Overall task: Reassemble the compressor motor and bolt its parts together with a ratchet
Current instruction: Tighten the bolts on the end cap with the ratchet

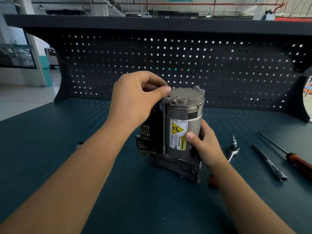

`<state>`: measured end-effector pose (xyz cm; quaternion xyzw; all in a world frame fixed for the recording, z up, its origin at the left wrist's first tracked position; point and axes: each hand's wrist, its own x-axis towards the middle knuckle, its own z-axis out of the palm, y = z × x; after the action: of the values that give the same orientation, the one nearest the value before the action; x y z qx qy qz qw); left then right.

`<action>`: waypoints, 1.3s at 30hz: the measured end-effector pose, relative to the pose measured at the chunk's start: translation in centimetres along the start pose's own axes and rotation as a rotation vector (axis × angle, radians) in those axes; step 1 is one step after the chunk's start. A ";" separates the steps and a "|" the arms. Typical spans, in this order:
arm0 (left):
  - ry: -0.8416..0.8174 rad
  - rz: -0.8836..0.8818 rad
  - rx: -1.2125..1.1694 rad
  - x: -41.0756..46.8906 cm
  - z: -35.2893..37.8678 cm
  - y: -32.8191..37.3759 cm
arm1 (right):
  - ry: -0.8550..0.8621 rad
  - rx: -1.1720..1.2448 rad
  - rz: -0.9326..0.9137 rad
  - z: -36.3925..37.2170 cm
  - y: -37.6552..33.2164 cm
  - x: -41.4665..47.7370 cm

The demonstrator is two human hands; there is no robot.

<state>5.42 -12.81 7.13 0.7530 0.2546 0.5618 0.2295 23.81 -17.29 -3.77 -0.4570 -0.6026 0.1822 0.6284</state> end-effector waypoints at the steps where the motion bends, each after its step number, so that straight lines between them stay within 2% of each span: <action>1: -0.010 -0.003 0.001 -0.1 -0.1 0.0 | -0.001 0.001 0.000 0.0 0.0 0.0; 12: -0.282 -0.097 -0.092 0.1 0.5 0.6 | 0.032 0.009 0.034 -0.2 -0.6 -0.1; 18: -0.383 0.014 0.307 0.8 1.4 0.5 | 0.025 0.043 0.092 0.1 -0.8 -0.1; 20: -0.418 0.014 0.332 1.1 1.4 0.8 | 0.006 0.066 0.102 0.0 -0.8 -0.1; 22: -0.390 -0.002 0.336 1.1 1.5 0.9 | -0.012 0.071 0.105 -0.2 -0.8 0.1; 25: -0.263 0.009 0.377 1.1 0.9 0.4 | -0.033 0.070 0.121 -0.5 -0.4 0.5; 30: -0.428 0.011 0.303 1.3 -0.6 -0.6 | -0.059 0.016 0.145 -0.7 0.0 0.7; 36: -0.427 0.024 0.405 1.8 -0.3 -0.5 | -0.062 -0.159 0.196 -2.0 -0.5 0.4; 37: -0.435 0.025 0.406 1.7 -0.2 -0.3 | -0.033 -0.183 0.200 -2.9 -0.7 0.3; 39: -0.446 0.029 0.422 1.6 0.0 0.0 | 0.204 -0.255 0.230 -5.4 -1.4 -0.1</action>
<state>5.80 -11.77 8.27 0.8923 0.2983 0.3204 0.1104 28.28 -19.97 -1.91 -0.6147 -0.4978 0.1278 0.5984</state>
